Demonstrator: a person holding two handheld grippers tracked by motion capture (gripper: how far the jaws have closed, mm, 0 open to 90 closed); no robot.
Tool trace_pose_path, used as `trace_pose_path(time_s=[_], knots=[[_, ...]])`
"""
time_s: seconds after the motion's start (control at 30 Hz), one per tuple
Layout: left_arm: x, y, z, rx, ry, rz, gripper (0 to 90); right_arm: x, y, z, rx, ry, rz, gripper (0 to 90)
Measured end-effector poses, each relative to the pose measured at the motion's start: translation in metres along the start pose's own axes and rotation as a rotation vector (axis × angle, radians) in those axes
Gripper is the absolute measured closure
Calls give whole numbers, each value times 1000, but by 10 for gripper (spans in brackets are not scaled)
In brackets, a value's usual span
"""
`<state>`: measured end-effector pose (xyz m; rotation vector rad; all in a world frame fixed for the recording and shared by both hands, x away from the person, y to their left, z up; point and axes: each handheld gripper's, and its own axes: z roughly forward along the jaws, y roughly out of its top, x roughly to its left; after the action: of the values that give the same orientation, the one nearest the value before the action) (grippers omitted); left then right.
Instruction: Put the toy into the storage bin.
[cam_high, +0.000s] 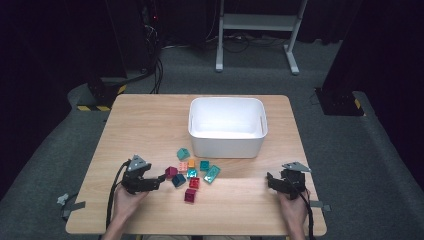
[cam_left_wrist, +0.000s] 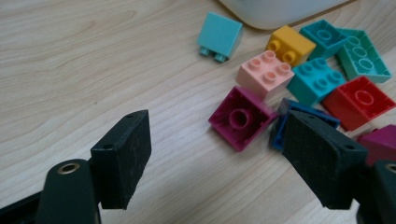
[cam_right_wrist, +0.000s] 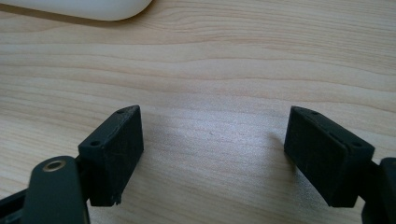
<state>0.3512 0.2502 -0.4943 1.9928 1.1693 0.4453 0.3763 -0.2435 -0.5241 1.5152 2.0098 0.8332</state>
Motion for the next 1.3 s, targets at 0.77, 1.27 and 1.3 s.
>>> trace_pose_path(time_s=[0.77, 1.27, 1.3], knots=[[-7, 13, 30, 26, -2, 43, 364, 1, 0, 0, 1, 5, -2, 196], [-6, 11, 37, 56, 39, 63, 395, 1, 0, 0, 1, 10, -8, 196], [-6, 11, 37, 56, 39, 63, 392, 1, 0, 0, 1, 10, -8, 196]])
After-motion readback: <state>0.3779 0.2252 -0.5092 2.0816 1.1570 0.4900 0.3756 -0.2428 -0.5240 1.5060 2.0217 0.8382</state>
